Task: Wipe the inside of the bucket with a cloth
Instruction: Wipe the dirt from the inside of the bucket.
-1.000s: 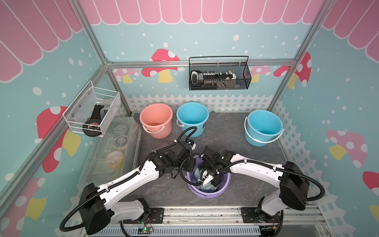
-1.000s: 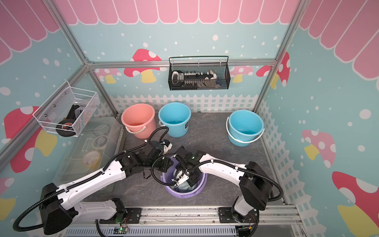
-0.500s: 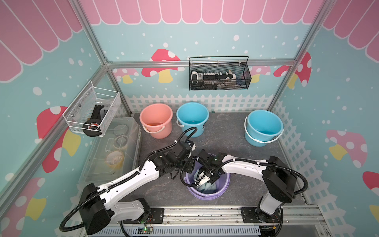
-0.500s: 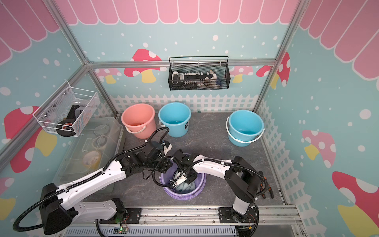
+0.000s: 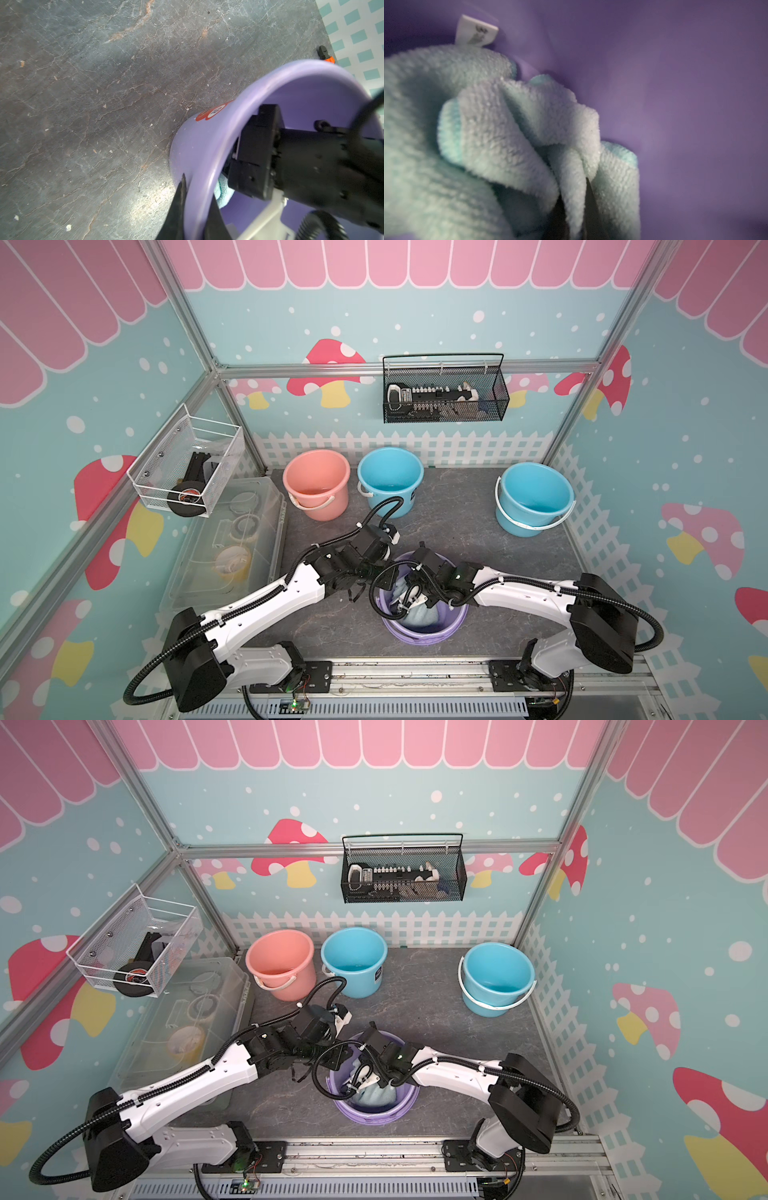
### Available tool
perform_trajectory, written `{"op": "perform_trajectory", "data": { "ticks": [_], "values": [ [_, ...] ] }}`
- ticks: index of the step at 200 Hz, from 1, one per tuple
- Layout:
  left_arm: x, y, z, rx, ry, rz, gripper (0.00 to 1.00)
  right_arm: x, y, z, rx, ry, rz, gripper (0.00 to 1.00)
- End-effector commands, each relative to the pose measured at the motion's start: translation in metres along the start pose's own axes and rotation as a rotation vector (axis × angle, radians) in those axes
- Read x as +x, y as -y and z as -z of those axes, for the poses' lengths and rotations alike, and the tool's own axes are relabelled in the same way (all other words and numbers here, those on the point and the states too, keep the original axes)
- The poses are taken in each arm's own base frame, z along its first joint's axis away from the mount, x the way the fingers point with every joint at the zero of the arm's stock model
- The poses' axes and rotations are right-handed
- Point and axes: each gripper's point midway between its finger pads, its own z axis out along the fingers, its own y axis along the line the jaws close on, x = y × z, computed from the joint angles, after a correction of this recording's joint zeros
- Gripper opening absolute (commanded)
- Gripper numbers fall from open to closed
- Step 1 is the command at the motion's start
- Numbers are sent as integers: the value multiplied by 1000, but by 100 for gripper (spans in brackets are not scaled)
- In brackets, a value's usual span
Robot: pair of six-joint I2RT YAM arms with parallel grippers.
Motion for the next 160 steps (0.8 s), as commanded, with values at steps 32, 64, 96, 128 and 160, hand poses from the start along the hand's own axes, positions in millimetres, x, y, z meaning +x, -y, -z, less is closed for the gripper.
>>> {"op": "perform_trajectory", "data": {
  "ticks": [32, 64, 96, 128, 160],
  "values": [
    [-4, 11, 1, 14, 2, -13, 0, 13, 46, 23, 239, -124, 104, 7],
    [-3, 12, 0, 10, 0, -14, 0, 21, 55, 38, 281, -189, 157, 8],
    [-4, 12, 2, 3, 5, -16, 0, 29, 58, 60, 298, -249, 194, 8],
    [-5, 11, 5, -3, 13, -13, 0, 35, 57, 85, 322, -300, 223, 8],
    [-6, 14, 5, 8, 11, -22, 0, 33, 60, 101, 353, -307, 257, 10]
  ]
}}
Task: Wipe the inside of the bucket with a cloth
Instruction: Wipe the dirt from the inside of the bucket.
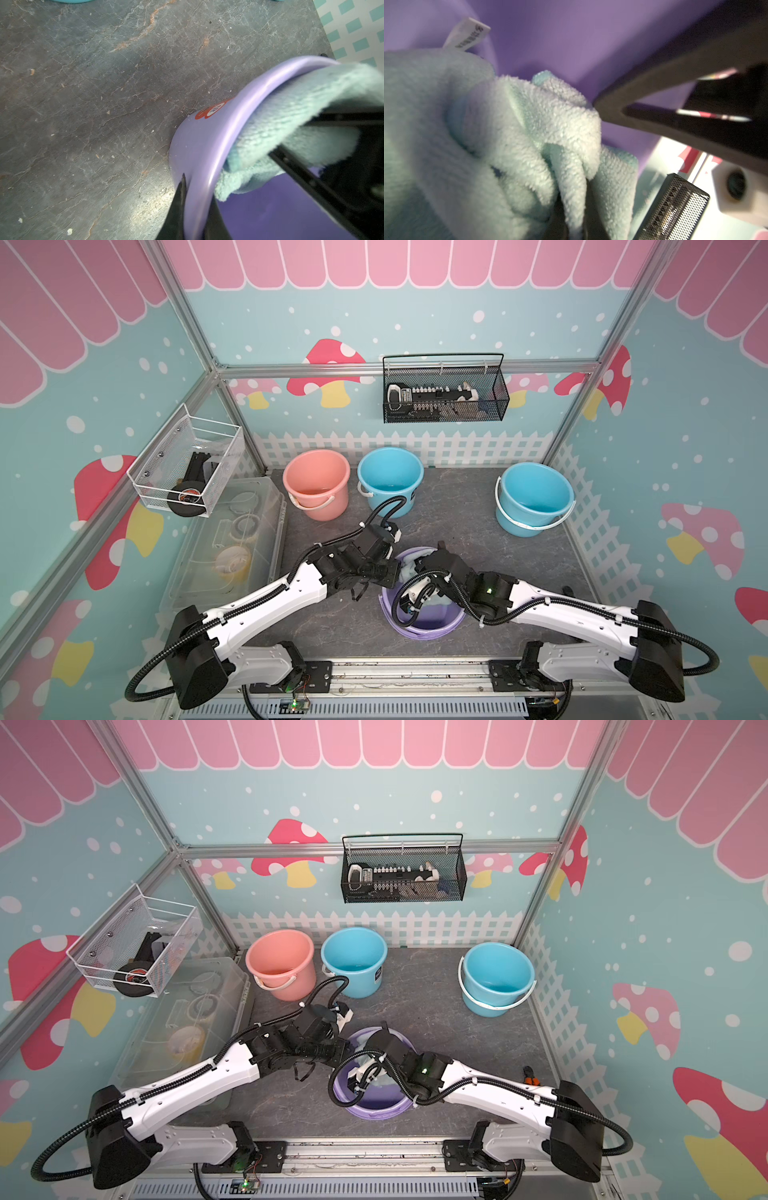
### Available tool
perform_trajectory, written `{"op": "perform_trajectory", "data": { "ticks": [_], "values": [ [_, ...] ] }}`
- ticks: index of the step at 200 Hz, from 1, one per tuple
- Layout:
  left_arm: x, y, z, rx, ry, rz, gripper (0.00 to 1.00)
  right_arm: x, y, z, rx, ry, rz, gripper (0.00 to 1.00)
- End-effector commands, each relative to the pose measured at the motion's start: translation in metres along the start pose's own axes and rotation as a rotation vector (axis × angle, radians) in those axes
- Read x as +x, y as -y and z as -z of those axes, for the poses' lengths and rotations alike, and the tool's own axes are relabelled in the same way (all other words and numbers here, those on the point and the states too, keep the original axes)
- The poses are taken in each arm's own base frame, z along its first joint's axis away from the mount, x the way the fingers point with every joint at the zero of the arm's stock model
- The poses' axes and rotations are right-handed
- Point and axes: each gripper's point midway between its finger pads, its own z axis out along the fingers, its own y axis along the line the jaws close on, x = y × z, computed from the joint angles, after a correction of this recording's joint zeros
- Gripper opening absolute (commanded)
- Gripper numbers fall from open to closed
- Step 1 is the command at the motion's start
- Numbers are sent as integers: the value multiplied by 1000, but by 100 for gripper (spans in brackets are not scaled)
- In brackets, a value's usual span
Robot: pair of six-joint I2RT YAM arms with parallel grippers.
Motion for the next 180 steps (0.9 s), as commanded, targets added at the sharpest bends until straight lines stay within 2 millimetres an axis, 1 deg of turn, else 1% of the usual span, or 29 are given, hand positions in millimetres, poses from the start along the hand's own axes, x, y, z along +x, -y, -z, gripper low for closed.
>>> {"op": "perform_trajectory", "data": {
  "ticks": [1, 14, 29, 67, 89, 104, 120, 141, 159, 166, 180],
  "values": [
    [1, 11, 6, 30, -15, -23, 0, 11, 6, 9, 23, -56, 46, 10],
    [0, 13, 7, 32, -11, -28, 0, 7, 1, 6, 4, -38, 61, 9],
    [-3, 15, 9, 35, -1, -33, 0, -1, -8, -3, -24, -15, 75, 10],
    [-4, 21, 13, 44, 12, -52, 0, -33, -32, -32, -84, 88, 50, 9],
    [-3, 21, 18, 45, 27, -56, 0, -44, -45, -48, -113, 107, 37, 9],
    [-4, 20, 21, 43, 37, -58, 0, -48, -54, -59, -133, 105, 29, 8],
    [-5, 20, 25, 43, 49, -61, 0, -45, -69, -70, -185, 84, 17, 8],
    [-5, 18, 29, 31, 55, -65, 0, -30, -97, -80, -294, 11, 14, 9],
    [-7, 15, 31, 12, 67, -61, 0, -19, -119, -76, -416, -43, 2, 9],
    [-8, 13, 33, 3, 73, -61, 0, -17, -125, -73, -452, -57, -9, 9],
    [-12, 11, 35, -16, 87, -60, 0, -15, -142, -61, -563, -64, -24, 9]
  ]
}}
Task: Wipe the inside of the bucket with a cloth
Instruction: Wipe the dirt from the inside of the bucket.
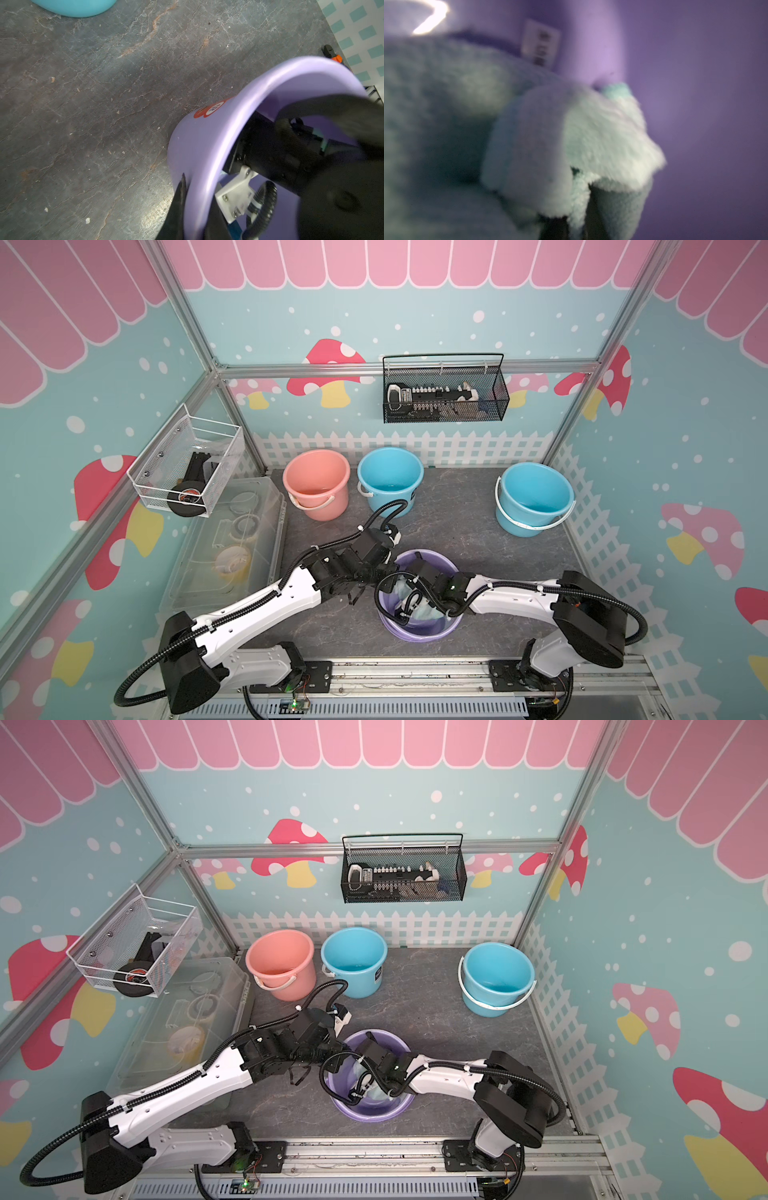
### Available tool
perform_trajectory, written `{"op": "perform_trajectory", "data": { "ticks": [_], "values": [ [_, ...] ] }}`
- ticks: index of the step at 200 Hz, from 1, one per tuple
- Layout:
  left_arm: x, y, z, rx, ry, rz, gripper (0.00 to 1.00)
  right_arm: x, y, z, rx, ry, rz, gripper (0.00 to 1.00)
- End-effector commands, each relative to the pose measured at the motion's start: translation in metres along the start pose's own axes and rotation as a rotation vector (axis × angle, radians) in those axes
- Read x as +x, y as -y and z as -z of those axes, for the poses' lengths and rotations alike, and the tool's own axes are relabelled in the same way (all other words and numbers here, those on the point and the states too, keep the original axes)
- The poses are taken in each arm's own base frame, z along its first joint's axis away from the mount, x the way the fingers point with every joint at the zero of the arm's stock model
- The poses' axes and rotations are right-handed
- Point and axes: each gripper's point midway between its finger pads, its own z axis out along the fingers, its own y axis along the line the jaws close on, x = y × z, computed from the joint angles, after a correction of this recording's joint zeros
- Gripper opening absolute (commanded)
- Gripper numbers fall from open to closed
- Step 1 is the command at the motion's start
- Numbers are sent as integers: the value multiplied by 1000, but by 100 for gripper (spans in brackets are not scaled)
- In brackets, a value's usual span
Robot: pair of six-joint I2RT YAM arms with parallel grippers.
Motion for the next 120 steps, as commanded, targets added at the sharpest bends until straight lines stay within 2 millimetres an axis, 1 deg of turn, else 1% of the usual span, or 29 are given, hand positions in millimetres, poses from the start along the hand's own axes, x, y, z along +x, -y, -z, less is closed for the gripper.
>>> {"op": "perform_trajectory", "data": {
  "ticks": [1, 31, 47, 59, 93, 107, 120],
  "values": [
    [-16, 9, 19, 21, 66, 2, 0, 18, -40, 5, -206, -88, -48, 9],
    [-21, 4, 19, -13, 83, 0, 0, 10, -81, 28, -430, -40, -132, 8],
    [-23, 3, 17, -23, 84, 1, 0, -4, -101, 45, -537, 41, -164, 7],
    [-23, 3, 15, -24, 84, -2, 0, -18, -110, 56, -599, 119, -186, 6],
    [-29, 4, 12, -29, 99, -6, 0, -56, -120, 75, -696, 334, -240, 4],
    [-31, 5, 11, -27, 106, -6, 0, -72, -117, 79, -704, 433, -257, 4],
    [-32, 6, 10, -19, 109, -3, 0, -87, -107, 79, -687, 519, -280, 4]
  ]
}}
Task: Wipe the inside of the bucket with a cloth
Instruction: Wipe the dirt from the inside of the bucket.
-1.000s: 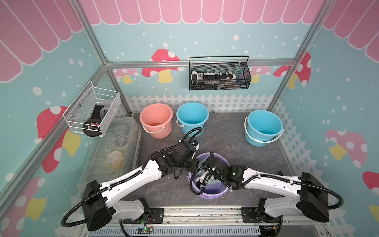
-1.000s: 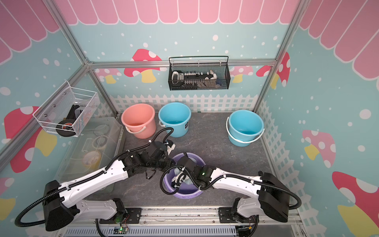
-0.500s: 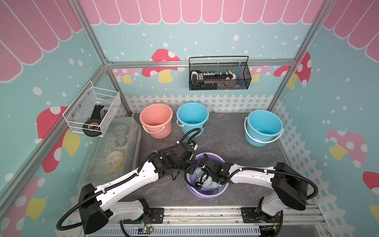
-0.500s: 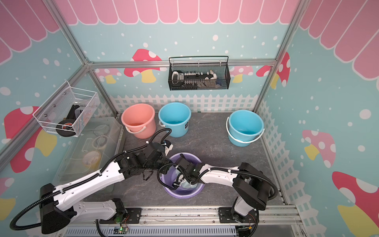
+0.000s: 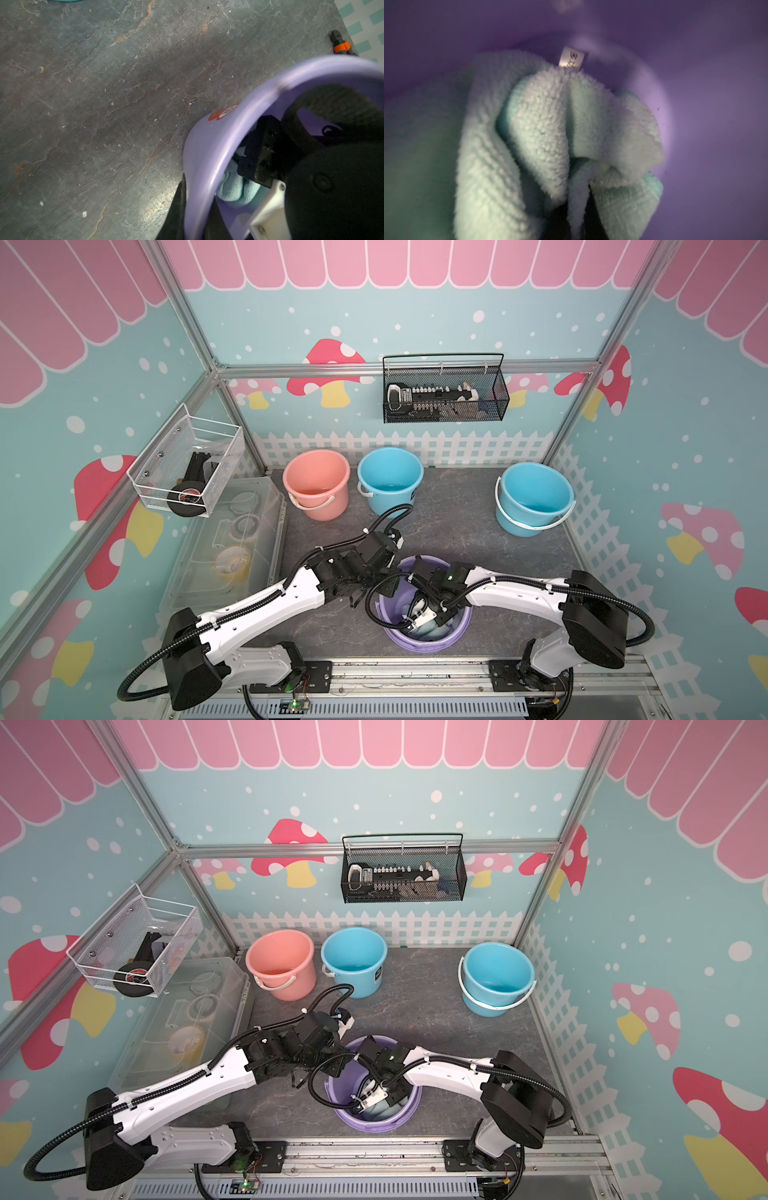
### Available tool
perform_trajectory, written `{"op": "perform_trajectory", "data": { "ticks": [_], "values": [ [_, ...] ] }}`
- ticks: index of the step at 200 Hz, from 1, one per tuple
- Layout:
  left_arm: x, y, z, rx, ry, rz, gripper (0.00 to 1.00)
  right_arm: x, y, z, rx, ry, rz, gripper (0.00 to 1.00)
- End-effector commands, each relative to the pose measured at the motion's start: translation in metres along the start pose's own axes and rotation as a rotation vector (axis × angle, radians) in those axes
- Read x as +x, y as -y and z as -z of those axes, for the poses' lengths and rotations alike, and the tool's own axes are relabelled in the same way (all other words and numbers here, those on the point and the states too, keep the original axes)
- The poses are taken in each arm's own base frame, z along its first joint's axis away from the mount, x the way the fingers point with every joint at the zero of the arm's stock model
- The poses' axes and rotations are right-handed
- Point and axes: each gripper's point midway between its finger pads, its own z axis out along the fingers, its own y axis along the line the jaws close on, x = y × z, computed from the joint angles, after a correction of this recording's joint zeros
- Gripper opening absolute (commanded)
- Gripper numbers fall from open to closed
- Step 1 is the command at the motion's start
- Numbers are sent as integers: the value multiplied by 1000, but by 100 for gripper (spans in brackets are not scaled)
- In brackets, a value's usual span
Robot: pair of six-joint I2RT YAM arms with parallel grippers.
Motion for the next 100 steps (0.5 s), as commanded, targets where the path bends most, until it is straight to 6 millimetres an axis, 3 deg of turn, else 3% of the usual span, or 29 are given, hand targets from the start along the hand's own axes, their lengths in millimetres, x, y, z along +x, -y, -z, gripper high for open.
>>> {"op": "perform_trajectory", "data": {
  "ticks": [1, 26, 58, 78, 100],
  "values": [
    [-43, 3, 18, -16, 158, 12, 0, -25, -56, -5, -263, 169, -43, 4],
    [-43, 6, 16, -2, 155, 15, 0, -56, -29, -8, -194, 331, -55, 4],
    [-41, 7, 13, 2, 148, 14, 0, -81, 22, -1, 26, 448, -60, 4],
    [-41, 7, 13, 3, 148, 15, 0, -79, 58, 4, 220, 440, -71, 4],
    [-42, 9, 13, 9, 149, 12, 0, -59, 95, 8, 422, 319, -107, 5]
  ]
}}
